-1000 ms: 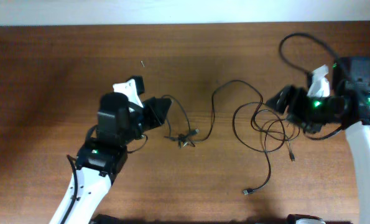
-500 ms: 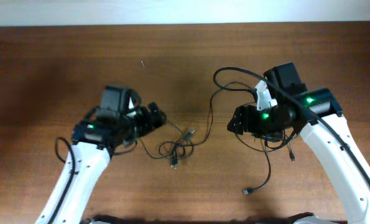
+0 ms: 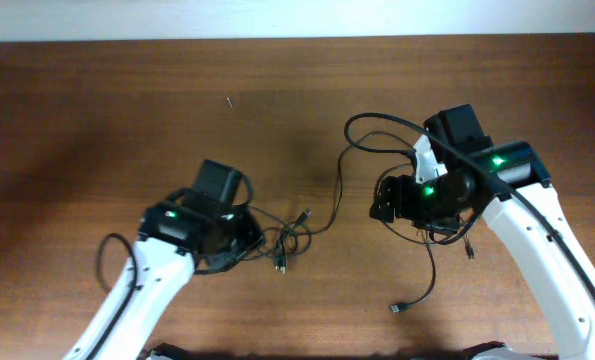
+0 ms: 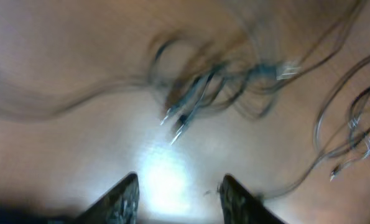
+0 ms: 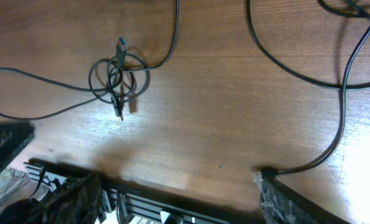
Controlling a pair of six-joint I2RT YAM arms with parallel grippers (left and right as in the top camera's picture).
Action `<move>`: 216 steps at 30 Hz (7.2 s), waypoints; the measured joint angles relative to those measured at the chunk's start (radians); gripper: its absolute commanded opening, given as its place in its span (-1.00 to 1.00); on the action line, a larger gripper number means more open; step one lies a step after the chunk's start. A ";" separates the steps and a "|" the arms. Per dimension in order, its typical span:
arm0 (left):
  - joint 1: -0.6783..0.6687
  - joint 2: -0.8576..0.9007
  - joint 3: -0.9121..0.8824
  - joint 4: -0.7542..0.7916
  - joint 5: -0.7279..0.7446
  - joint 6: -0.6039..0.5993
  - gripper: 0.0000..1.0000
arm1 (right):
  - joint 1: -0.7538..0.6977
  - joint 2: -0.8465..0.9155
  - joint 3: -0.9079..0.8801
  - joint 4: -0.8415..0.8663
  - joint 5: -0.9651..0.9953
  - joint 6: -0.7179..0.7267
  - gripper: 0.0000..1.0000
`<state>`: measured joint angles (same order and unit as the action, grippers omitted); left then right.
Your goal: Untangle cables
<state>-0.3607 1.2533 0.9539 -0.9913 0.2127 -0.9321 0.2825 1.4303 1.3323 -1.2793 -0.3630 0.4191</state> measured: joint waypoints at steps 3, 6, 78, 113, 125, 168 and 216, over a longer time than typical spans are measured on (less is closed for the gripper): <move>-0.131 0.099 -0.035 0.215 -0.098 0.100 -0.15 | 0.000 0.000 0.000 0.005 0.000 0.000 0.64; -0.212 0.249 -0.039 0.349 -0.175 0.277 -0.38 | 0.000 0.000 -0.001 0.008 0.000 0.001 0.64; -0.103 -0.074 0.255 0.306 -0.484 0.393 -1.00 | 0.294 0.092 -0.242 0.612 -0.072 0.703 -0.92; -0.103 0.167 -0.294 1.081 0.054 0.391 -1.00 | 0.242 -0.092 -0.101 0.559 -0.168 0.158 -0.92; 0.122 -0.380 -0.303 1.105 0.471 0.402 -1.00 | 0.243 -0.037 -0.092 0.272 0.170 0.241 0.74; 0.722 -0.294 -0.303 0.698 0.495 0.005 0.98 | -0.721 0.584 0.915 0.391 0.289 -0.560 -0.92; 0.722 -0.288 -0.304 0.694 0.494 0.008 0.98 | 0.151 0.287 -0.402 0.365 0.221 0.685 0.55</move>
<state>0.3614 0.9649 0.6495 -0.2970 0.7071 -0.9237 0.4332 1.7176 0.9298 -0.9142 -0.1417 1.1042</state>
